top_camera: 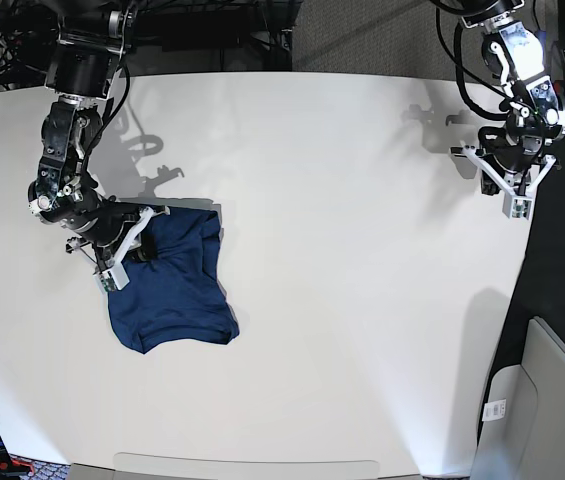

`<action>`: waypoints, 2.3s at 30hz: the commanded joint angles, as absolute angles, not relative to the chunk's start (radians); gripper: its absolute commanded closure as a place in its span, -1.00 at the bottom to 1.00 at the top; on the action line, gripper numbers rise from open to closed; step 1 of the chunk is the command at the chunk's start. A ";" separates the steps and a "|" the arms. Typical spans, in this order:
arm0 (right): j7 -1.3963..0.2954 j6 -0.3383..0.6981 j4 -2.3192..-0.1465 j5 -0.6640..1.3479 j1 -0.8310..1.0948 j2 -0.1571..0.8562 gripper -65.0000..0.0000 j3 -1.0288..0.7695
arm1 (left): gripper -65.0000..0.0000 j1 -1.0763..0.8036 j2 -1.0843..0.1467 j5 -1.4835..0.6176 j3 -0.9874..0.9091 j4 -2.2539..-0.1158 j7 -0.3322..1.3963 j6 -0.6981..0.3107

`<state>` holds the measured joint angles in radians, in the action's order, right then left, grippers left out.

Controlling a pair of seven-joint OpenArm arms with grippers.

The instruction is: Fold the T-shirt properly

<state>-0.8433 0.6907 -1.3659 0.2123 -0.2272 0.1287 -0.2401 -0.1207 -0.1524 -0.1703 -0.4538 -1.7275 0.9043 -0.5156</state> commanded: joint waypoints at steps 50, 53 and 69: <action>-0.880 0.698 -2.055 0.931 0.722 0.432 0.94 -0.628 | 1.00 -0.671 -0.107 -0.251 -0.466 -2.081 0.941 -0.513; -0.880 0.698 -2.054 0.946 0.811 0.433 0.94 -0.674 | 1.00 -0.716 -0.107 -0.251 -0.466 -2.081 0.941 -0.513; -0.874 0.698 -1.860 0.107 0.892 0.140 0.94 -0.507 | 1.00 -0.791 -0.107 -0.251 -0.455 -1.801 1.001 -0.513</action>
